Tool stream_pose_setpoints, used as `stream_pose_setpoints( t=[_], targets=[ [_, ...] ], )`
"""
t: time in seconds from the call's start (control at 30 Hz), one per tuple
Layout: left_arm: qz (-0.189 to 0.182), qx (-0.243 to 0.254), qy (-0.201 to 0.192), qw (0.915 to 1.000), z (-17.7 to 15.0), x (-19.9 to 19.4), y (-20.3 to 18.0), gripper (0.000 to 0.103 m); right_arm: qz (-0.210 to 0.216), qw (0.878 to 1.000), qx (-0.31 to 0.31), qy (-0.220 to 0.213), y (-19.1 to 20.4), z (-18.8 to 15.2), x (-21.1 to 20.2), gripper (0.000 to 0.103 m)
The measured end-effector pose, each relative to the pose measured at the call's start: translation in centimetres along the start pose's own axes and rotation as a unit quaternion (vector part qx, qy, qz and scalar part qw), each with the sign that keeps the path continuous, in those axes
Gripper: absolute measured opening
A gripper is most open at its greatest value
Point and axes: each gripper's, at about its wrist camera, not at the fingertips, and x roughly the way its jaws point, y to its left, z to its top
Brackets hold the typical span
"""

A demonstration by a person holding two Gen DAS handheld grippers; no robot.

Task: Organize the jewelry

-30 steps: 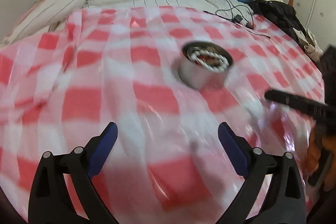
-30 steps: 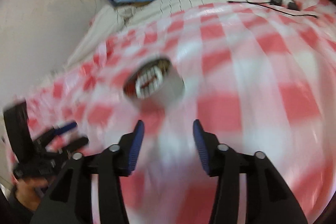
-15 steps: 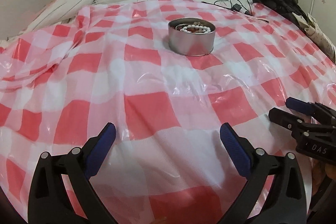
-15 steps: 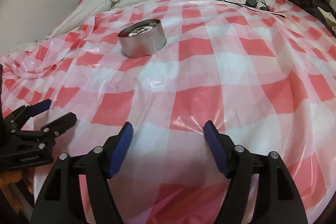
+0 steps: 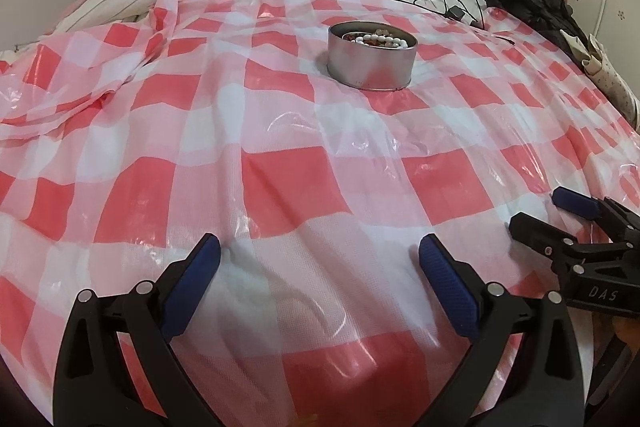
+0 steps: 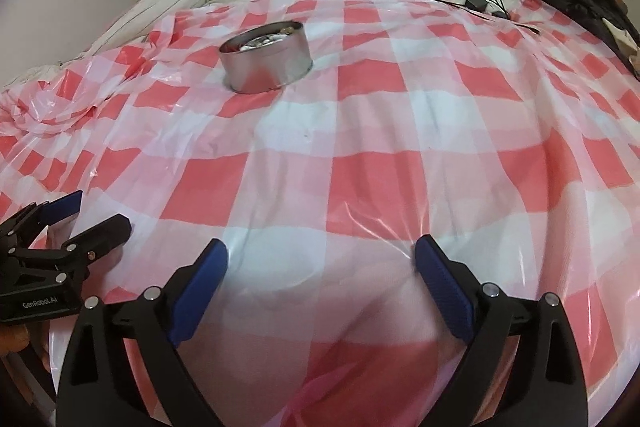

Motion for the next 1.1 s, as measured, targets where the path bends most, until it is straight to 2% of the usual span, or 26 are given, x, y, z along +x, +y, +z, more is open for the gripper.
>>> stream_pose_setpoints(
  t=[0.3,0.63,0.9,1.1],
  targets=[
    [0.008,0.007,0.0,0.9999,-0.3,0.0,-0.3,0.096,-0.011,1.0,0.01,-0.017,-0.2,-1.3,-1.2,0.093],
    [0.007,0.006,0.006,0.9999,-0.4,0.3,-0.2,0.096,-0.002,1.0,0.003,-0.013,-0.3,-1.4,-1.3,0.096],
    [0.009,0.007,0.009,0.9999,-0.4,0.3,-0.2,0.096,0.012,0.999,0.025,-0.03,-1.0,-1.5,-1.6,0.096],
    [0.007,0.006,0.014,0.9999,-0.6,0.3,-0.2,0.096,-0.012,0.999,0.024,-0.022,-0.7,-1.3,-1.1,0.096]
  ],
)
